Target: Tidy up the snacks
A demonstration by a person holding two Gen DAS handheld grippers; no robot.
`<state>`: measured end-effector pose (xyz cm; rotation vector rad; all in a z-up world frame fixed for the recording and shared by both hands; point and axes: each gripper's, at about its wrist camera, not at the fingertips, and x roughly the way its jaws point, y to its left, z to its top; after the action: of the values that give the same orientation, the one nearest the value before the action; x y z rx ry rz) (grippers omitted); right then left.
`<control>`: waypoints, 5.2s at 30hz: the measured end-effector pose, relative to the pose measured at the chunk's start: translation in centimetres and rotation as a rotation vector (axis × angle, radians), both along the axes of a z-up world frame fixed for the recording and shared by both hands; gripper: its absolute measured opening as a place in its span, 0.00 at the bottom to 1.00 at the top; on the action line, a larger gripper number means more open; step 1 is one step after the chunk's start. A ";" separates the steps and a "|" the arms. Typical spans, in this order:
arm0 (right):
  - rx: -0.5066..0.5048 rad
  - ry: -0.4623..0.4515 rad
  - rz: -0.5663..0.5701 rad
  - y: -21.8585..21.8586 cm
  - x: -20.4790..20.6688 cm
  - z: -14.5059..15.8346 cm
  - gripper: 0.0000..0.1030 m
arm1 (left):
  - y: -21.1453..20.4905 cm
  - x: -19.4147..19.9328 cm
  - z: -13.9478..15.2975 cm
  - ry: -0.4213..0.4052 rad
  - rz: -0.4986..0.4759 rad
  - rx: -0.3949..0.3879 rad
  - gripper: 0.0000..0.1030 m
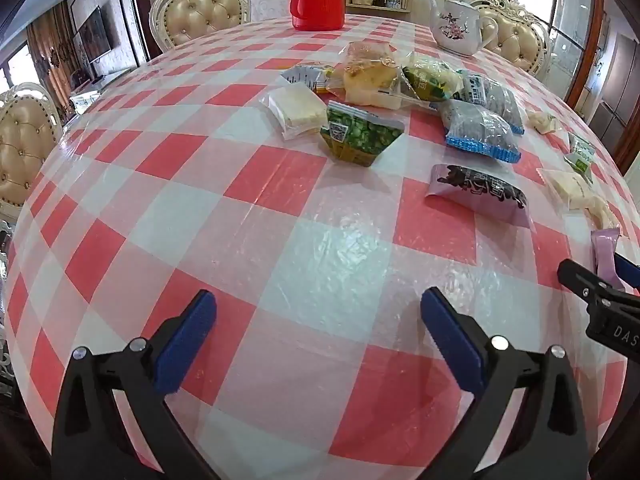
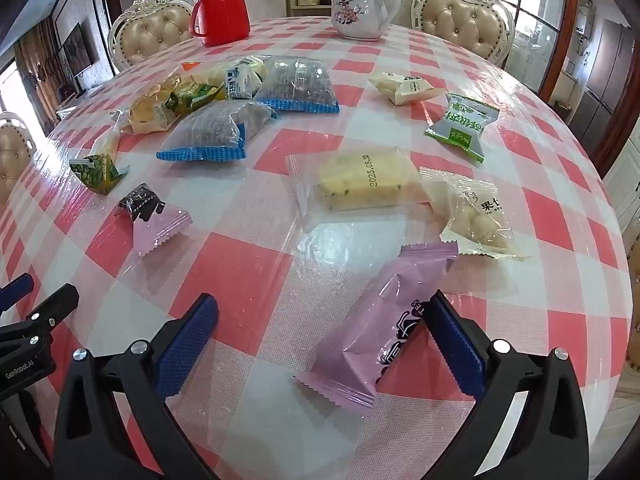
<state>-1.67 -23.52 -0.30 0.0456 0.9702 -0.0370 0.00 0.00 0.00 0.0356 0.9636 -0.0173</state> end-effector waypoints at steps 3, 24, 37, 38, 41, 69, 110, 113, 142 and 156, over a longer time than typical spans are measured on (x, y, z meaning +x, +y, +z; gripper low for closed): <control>0.000 0.000 0.000 0.0 0.0 0.0 0.96 | 0.0 0.0 0.0 0.000 0.000 0.000 0.99; 0.000 -0.001 0.000 0.0 0.0 0.0 0.96 | 0.0 0.0 0.0 0.000 0.000 -0.001 0.99; 0.000 0.000 0.000 0.0 0.0 0.0 0.96 | 0.0 0.0 0.0 0.000 0.000 -0.001 0.99; 0.000 0.000 0.000 0.0 0.0 0.0 0.96 | 0.0 0.0 0.0 0.000 0.000 -0.001 0.99; 0.000 0.000 0.000 0.0 0.0 0.0 0.96 | 0.0 0.0 0.0 0.000 0.000 -0.001 0.99; 0.000 -0.001 0.000 0.0 0.0 0.0 0.96 | 0.0 0.0 0.0 0.000 0.000 -0.001 0.99; 0.029 -0.028 0.620 9.6 4.6 1.1 0.59 | 5.5 -1.7 2.2 -0.061 0.119 -0.088 0.99; 0.059 -0.035 0.624 8.9 4.4 1.4 0.30 | 5.5 -1.0 3.1 -0.080 0.125 -0.123 0.99; 0.164 -0.199 0.490 -0.1 -2.8 3.8 0.78 | -3.4 10.6 0.7 -0.035 0.210 -0.068 0.70; 0.057 -0.053 0.636 6.2 -1.0 1.3 0.35 | 2.1 1.9 3.2 -0.174 0.165 -0.230 0.37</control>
<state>-2.66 -17.32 0.99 -0.2100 0.8970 0.5739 1.93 2.09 3.23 -0.2506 0.7830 0.0262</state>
